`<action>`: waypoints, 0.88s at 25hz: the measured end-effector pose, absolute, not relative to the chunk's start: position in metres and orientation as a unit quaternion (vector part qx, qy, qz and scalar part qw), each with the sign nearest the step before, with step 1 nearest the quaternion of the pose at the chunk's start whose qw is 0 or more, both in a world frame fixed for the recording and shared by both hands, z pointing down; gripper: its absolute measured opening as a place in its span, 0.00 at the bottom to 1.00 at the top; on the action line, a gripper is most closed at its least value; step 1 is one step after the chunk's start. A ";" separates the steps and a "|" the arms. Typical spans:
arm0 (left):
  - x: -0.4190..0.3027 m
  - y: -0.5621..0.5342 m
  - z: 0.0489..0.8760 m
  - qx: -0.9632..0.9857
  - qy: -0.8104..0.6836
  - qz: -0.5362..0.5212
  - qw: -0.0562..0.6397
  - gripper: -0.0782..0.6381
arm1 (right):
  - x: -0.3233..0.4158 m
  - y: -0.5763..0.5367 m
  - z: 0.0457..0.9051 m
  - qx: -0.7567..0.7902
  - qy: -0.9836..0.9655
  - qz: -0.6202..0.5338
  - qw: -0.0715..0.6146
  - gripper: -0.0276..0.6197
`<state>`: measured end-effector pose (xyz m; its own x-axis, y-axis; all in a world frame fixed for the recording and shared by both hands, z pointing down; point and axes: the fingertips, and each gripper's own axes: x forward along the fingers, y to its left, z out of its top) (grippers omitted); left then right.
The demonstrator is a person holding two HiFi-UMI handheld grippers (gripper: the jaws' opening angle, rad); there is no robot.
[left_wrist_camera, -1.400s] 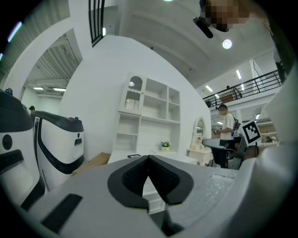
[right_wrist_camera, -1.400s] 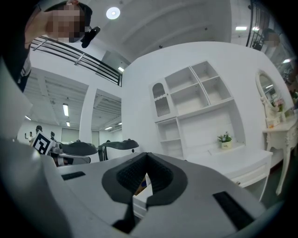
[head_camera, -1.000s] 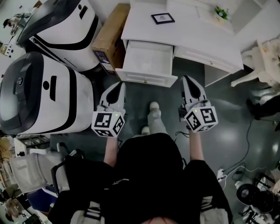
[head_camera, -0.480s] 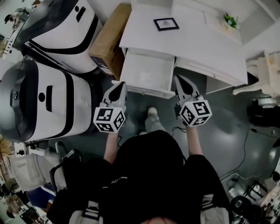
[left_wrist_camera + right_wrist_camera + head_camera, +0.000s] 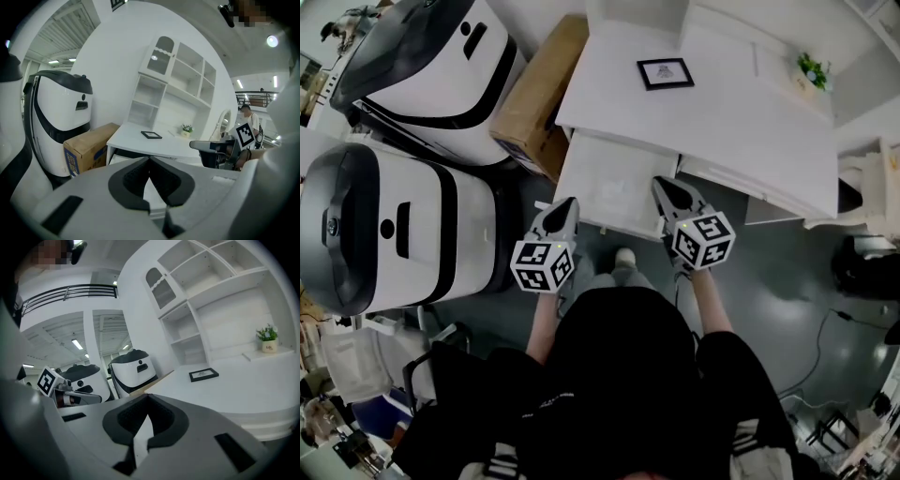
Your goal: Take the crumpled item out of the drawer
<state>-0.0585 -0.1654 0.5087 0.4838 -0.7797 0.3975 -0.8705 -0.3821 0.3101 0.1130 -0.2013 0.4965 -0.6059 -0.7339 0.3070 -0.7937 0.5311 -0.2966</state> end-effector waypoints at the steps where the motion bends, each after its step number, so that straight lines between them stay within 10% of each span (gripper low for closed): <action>1: -0.058 -0.168 0.513 0.823 -0.500 0.097 0.249 0.11 | 0.110 -0.206 0.503 0.431 -0.873 0.214 0.077 0.03; 22: -0.050 -0.232 0.595 0.792 -0.485 0.108 0.355 0.11 | 0.056 -0.267 0.702 0.318 -0.846 0.357 0.238 0.03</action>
<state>-0.0495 -0.2321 0.5955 0.5054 -0.6921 0.5153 -0.8453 -0.2769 0.4570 0.0561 -0.2669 0.7016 -0.6854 -0.3674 0.6287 -0.7067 0.5437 -0.4527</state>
